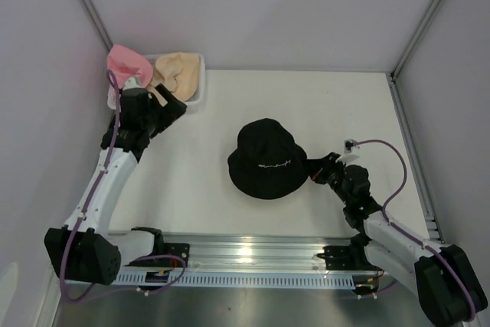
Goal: Stack the hats
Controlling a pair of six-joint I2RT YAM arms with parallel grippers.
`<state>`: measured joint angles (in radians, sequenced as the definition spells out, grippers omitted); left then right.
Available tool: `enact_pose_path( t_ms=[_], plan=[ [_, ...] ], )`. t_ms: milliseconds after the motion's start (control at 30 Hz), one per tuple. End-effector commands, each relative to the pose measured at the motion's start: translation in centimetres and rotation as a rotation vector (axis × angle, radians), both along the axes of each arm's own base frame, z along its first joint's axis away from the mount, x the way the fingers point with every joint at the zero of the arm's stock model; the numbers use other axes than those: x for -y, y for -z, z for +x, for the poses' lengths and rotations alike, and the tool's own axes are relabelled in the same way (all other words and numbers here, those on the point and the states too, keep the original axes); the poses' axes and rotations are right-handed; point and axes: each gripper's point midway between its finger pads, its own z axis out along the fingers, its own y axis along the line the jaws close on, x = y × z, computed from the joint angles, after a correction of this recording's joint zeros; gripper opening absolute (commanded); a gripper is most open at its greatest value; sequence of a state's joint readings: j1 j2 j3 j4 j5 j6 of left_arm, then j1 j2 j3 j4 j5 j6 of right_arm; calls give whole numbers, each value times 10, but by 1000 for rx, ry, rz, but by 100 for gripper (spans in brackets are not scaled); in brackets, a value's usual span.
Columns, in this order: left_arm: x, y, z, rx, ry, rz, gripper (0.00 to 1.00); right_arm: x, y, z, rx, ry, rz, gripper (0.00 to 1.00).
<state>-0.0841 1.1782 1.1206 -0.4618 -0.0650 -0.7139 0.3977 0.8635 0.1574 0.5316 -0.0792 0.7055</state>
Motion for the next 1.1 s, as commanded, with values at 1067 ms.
enact_pose_path(
  t_ms=[1067],
  plan=[
    [204, 111, -138, 9, 609, -683, 86, 5, 4, -1, 66, 54, -22, 5]
  ],
)
